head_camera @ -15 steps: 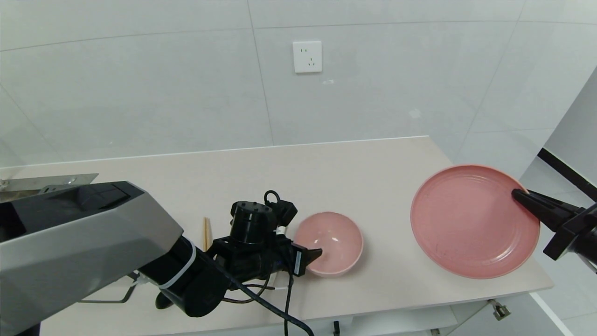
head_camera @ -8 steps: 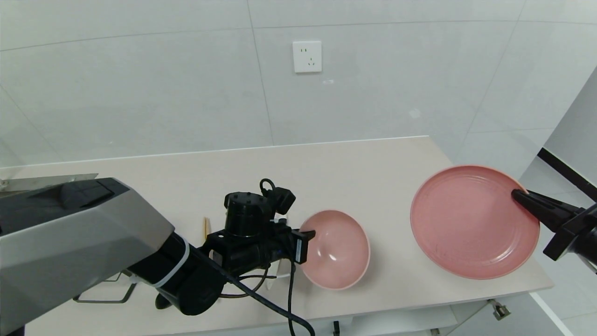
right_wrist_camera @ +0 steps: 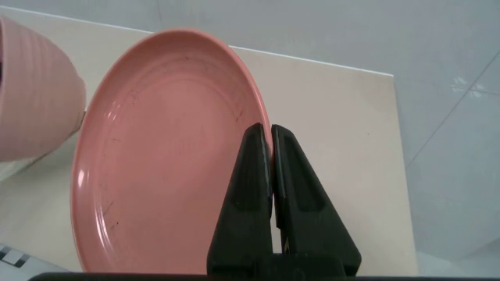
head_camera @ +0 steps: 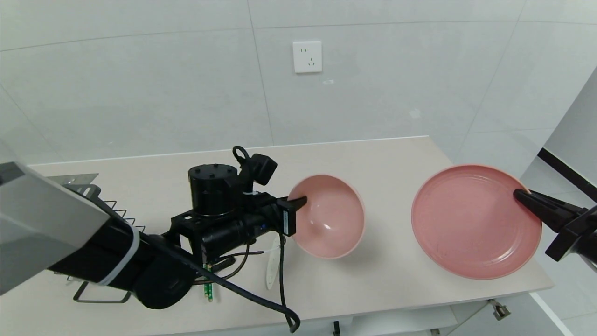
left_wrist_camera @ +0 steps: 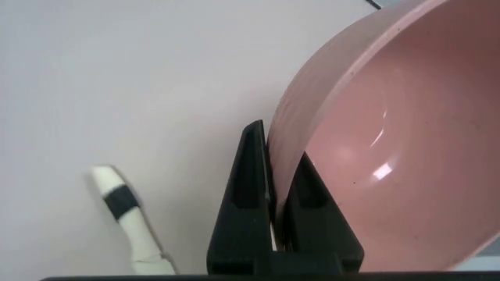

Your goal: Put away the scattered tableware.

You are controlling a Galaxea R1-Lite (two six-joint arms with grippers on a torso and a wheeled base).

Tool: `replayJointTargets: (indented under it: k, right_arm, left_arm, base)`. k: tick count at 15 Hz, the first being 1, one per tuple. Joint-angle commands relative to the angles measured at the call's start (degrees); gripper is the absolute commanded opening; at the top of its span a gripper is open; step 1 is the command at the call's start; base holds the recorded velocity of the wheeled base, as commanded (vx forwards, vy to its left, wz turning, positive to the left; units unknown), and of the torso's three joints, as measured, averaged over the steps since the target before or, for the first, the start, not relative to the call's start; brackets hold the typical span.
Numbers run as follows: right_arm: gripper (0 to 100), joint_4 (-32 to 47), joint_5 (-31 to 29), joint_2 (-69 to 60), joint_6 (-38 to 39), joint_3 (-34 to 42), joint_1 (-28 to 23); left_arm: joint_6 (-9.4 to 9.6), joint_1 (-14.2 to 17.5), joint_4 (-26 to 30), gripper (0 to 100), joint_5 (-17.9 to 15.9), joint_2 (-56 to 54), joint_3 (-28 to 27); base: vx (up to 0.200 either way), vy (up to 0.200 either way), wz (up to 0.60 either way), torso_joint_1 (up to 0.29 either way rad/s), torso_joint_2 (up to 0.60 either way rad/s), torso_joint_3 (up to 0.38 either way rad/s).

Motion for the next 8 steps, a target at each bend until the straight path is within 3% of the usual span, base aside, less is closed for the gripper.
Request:
replayJointTargets:
  k: [1,5,8]
  right_arm:
    - [0,0.0,0.0,-0.3,0.0,0.0,0.0]
    - [0,0.0,0.0,-0.5,0.0,0.3,0.1]
    - [0,0.0,0.0,-1.1,0.1,0.3,0.1]
  left_arm:
    - [1.74,1.3,0.0,0,0.4,-6.1,1.5]
    - [3.68,1.4,0.3,0,0.7,-14.8,6.0]
    - [3.85,1.6,0.2,0,4.2,-18.8,10.1]
  base:
    - [0.000,0.000,0.00,0.000,0.00,0.000]
    - [0.000,0.000,0.00,0.000,0.00,0.000]
    - [0.000,0.000,0.00,0.000,0.00,0.000]
